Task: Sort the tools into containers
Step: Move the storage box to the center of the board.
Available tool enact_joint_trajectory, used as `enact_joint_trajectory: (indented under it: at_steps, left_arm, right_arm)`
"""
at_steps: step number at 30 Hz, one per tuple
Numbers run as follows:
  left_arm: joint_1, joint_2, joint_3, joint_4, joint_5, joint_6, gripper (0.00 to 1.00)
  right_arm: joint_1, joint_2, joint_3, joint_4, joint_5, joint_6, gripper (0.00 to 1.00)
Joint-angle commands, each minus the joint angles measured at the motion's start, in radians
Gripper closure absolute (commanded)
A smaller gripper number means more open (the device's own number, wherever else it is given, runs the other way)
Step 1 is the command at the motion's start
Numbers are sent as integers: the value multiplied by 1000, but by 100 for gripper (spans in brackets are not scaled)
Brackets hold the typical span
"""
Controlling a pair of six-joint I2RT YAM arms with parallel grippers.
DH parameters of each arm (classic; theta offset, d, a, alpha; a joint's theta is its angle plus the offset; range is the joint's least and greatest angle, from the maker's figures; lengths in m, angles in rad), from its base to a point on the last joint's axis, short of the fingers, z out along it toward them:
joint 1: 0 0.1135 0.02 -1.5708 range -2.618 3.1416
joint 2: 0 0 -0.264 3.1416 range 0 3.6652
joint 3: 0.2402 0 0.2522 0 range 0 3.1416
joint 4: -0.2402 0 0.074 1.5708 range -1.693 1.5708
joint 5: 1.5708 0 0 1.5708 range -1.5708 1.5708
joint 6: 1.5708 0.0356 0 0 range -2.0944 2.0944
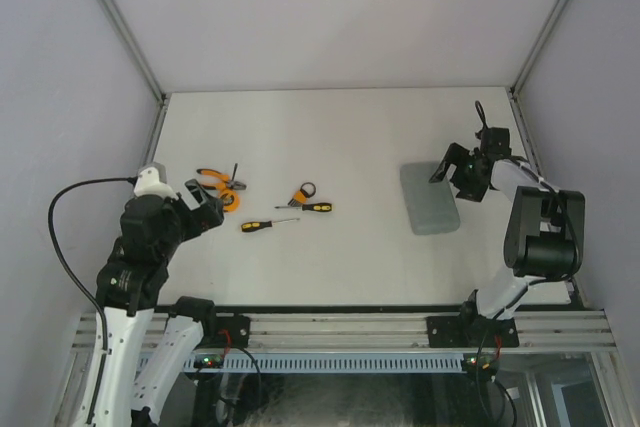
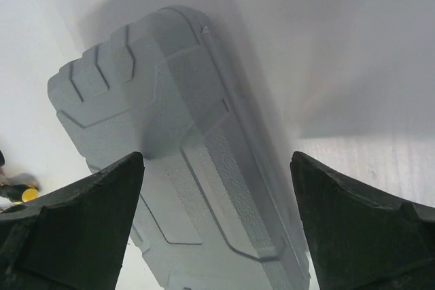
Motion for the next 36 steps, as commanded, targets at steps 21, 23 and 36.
enact_joint_trajectory:
  at_steps: [21, 23, 36]
  left_arm:
    - [5, 9, -153, 203, 172, -89, 0]
    - [-6, 8, -164, 211, 168, -100, 0]
    - [-248, 39, -285, 315, 33, -266, 6]
  right_arm:
    - [420, -2, -76, 76, 57, -38, 27]
    - [453, -22, -107, 87, 62, -24, 27]
    - [646, -226, -350, 144, 203, 223, 28]
